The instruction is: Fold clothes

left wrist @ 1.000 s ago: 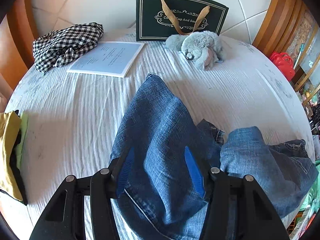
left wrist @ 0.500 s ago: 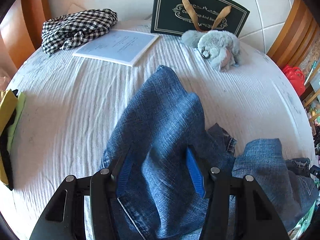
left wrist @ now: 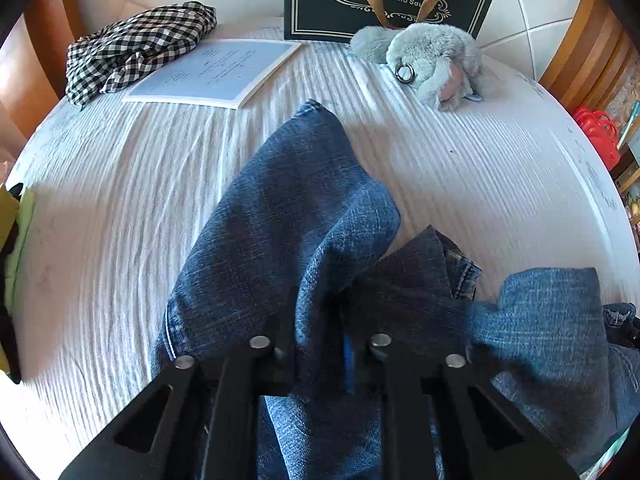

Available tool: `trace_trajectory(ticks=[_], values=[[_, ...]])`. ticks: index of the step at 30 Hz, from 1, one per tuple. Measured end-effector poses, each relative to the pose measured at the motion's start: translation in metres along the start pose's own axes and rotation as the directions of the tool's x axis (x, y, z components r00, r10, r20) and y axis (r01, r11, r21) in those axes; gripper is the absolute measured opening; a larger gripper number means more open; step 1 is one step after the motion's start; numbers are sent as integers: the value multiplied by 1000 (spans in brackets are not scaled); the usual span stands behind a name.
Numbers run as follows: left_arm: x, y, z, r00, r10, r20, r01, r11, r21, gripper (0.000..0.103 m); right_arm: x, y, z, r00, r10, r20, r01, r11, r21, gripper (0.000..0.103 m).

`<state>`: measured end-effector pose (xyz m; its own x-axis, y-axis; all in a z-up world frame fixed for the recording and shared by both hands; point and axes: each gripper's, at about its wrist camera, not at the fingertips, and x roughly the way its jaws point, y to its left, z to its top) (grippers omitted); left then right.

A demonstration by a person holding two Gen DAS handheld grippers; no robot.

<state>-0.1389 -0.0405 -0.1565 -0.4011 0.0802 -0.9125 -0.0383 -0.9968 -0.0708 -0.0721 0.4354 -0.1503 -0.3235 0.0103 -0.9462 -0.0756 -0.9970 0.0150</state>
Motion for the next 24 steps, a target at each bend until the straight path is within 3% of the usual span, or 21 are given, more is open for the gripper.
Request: trace_trajectory(ticks=[1,2,5,9,13,17,19,20,21,22,24], values=[[-5,3,-2,1000,1,8,-1,1000,-18,7,-1,2,0,1000,-8,7,8,1000,-10,59],[-13,7,-3,1000,2,23,-1,999,-40,5,-10,4,3,999,-31,40,32,999,-22,45],[-42,19,-7,996,27,85,-19,995,-98,4,-36,11,13,985,-97,140,106,993,-53,36],[-85,44,-7,985,64,161,-36,985,-167,3,-72,19,25,945,-178,275,207,975,-82,34],[-114,70,5,977,64,201,-12,968,-249,3,-106,28,39,882,-245,403,307,947,-96,33],[-120,74,27,967,41,250,34,957,-289,4,-96,17,84,876,-259,407,307,950,-57,33],[-111,67,48,968,19,251,59,952,-300,11,-91,12,106,873,-266,409,307,951,-38,34],[-105,67,59,967,17,256,69,944,-322,25,-89,10,117,871,-269,410,307,951,-28,35],[-99,67,70,965,21,260,71,939,-337,46,-86,7,128,870,-273,411,307,952,-18,36],[-94,69,80,963,28,269,72,932,-355,53,-84,4,140,868,-276,412,307,952,-8,39],[-90,72,88,965,43,257,59,925,-376,54,-79,-1,162,865,-284,414,307,952,11,46]])
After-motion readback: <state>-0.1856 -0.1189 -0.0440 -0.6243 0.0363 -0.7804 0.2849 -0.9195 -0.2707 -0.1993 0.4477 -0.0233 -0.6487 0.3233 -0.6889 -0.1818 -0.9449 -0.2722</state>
